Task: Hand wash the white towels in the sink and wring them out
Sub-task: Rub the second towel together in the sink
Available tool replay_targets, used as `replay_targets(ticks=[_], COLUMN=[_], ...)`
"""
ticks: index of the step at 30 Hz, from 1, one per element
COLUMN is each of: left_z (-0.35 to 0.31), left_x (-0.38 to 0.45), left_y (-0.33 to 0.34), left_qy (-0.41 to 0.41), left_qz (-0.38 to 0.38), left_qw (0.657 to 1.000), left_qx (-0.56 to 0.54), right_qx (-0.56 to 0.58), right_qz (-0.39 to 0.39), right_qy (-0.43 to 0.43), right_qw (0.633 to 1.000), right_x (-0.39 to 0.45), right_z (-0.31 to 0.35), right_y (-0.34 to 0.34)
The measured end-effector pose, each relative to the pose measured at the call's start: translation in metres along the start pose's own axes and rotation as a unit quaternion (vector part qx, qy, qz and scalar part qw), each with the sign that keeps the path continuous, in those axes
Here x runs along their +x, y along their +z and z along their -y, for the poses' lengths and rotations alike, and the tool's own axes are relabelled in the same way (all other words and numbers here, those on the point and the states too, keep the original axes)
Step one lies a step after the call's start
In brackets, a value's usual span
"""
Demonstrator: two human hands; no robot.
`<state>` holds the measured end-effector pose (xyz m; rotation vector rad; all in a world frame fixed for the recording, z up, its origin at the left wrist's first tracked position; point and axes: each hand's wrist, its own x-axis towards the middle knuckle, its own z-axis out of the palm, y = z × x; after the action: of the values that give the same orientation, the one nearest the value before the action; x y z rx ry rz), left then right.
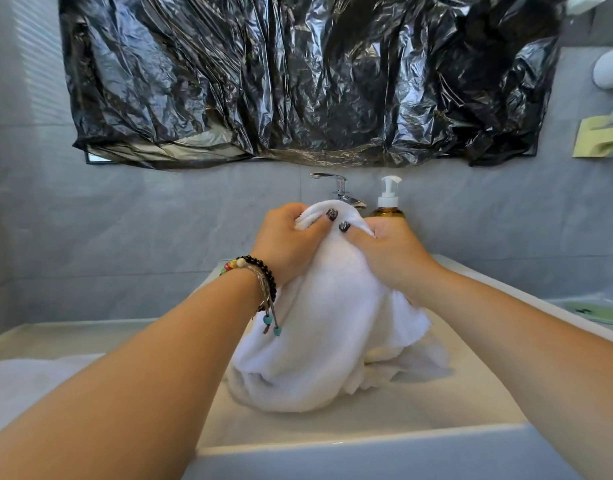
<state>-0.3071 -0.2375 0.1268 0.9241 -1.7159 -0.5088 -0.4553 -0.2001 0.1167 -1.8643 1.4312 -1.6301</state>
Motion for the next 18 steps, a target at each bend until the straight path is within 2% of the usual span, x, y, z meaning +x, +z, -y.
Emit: replay_targets(ticks=[4, 7, 12, 15, 18], left_z=[-0.005, -0.002, 0.002, -0.002, -0.013], left_x=[-0.003, -0.005, -0.003, -0.003, -0.012], left_y=[0.004, 0.005, 0.000, 0.003, 0.009], left_qy=[-0.033, -0.018, 0.000, -0.014, -0.034], left_qz=[0.022, 0.041, 0.036, 0.002, -0.003], left_qw=[0.998, 0.996, 0.999, 1.000, 0.999], left_qx=[-0.048, -0.077, -0.025, -0.011, -0.015], right_qx=[0.051, 0.063, -0.048, -0.092, -0.044], right_qz=[-0.068, -0.023, 0.049, -0.020, -0.078], right_qy=[0.014, 0.004, -0.038, -0.065, -0.024], right_qw=[0.996, 0.998, 0.997, 0.993, 0.996], right_x=[0.003, 0.000, 0.003, 0.002, -0.007], right_z=[0.005, 0.001, -0.003, 0.002, 0.010], right_y=[0.002, -0.005, -0.013, -0.003, 0.004])
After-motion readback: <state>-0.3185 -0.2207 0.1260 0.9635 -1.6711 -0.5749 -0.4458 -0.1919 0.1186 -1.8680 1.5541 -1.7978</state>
